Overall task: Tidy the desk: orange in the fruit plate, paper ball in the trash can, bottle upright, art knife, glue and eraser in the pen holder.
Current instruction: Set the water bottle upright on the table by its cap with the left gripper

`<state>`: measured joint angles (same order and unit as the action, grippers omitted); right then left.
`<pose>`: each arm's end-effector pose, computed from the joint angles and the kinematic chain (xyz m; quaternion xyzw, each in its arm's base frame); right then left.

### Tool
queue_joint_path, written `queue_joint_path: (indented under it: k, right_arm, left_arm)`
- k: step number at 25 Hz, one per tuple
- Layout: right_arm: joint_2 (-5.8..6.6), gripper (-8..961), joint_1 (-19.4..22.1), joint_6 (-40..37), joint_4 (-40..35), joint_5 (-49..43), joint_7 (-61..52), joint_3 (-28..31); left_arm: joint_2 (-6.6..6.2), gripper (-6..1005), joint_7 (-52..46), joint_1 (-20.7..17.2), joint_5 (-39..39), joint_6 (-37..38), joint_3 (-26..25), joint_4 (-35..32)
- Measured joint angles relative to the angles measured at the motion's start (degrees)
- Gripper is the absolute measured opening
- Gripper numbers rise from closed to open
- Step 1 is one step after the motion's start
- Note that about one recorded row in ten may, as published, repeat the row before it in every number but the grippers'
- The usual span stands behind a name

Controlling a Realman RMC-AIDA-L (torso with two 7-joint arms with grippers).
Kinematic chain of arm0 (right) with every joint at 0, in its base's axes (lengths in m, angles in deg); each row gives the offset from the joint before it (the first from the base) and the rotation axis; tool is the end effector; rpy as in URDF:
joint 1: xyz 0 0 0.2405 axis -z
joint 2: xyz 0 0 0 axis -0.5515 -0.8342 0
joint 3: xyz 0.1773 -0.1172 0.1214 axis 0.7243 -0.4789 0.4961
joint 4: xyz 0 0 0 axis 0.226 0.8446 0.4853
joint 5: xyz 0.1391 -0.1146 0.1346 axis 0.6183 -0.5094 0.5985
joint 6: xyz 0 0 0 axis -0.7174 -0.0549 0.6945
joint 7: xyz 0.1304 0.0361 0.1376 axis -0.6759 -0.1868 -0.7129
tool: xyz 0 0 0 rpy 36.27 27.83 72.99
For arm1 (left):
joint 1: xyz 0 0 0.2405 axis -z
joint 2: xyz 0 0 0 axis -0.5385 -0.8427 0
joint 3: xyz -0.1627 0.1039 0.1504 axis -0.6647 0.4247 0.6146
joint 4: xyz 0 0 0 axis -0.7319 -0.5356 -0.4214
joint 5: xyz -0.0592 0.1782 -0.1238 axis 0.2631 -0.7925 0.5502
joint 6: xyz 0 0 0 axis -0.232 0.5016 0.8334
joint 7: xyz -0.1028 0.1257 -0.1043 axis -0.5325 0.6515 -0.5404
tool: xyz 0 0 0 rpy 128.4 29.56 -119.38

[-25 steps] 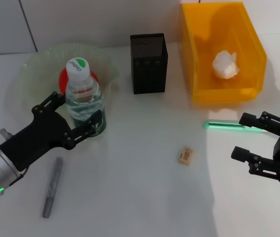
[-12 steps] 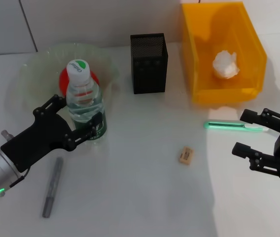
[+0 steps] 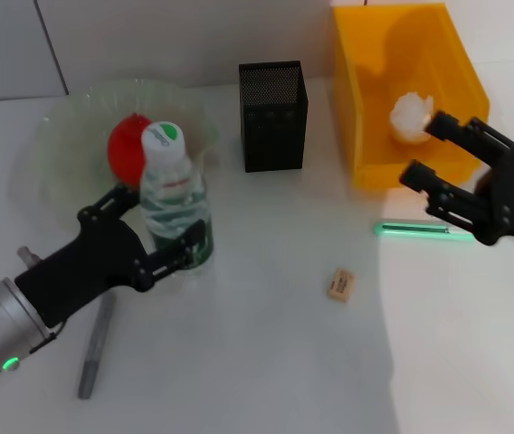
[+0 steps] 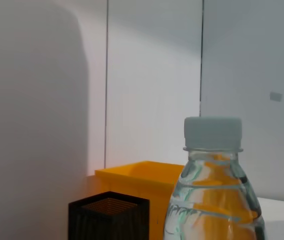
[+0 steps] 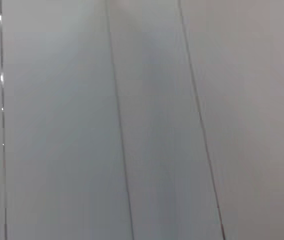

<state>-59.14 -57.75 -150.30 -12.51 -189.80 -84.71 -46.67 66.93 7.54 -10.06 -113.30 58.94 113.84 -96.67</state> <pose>0.2461 0.2997 0.0099 -0.8273 0.1149 0.4842 0.2605 -0.2468 0.3316 -0.0865 -0.8806 -0.1237 -0.3500 0.2947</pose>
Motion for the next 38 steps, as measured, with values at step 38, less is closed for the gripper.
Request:
queue_joint_path:
  k: [38]
  right_arm:
    - [-0.17,749,-26.6,20.2,1.3,0.8,-7.7,-15.7]
  left_arm:
    - [0.18,818,0.9,1.4,0.5,-1.0,3.4,-0.3]
